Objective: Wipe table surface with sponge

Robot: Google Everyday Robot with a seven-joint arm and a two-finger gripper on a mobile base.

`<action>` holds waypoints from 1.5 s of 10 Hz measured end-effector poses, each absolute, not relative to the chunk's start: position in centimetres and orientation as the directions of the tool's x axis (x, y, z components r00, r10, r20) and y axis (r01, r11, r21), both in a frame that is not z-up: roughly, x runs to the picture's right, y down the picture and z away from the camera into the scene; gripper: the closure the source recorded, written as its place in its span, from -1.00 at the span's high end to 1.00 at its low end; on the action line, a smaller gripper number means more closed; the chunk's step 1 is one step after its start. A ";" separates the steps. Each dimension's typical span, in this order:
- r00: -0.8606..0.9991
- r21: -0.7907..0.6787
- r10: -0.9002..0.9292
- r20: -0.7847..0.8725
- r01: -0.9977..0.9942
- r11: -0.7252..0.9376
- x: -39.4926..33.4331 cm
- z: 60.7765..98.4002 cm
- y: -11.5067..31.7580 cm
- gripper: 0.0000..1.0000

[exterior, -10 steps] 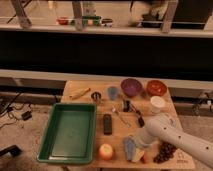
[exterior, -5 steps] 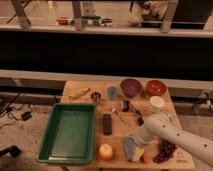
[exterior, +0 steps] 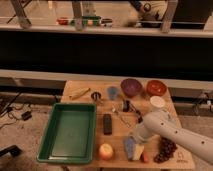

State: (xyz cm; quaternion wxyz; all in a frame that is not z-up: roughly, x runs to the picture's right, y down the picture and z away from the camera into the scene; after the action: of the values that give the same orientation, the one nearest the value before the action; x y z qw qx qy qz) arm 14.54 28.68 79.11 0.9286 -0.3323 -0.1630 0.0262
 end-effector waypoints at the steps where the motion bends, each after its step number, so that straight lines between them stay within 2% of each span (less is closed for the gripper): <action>1: 0.946 -0.618 0.156 0.285 0.057 0.784 14.6 79.1 28.5 -0.46; 15: 0.936 -0.577 0.161 0.314 0.053 0.815 14.0 78.1 27.8 -0.46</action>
State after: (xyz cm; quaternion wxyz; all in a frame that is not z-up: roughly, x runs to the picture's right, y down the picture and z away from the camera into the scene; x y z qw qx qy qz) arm 14.02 27.77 78.12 0.9360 -0.3030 -0.1768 0.0288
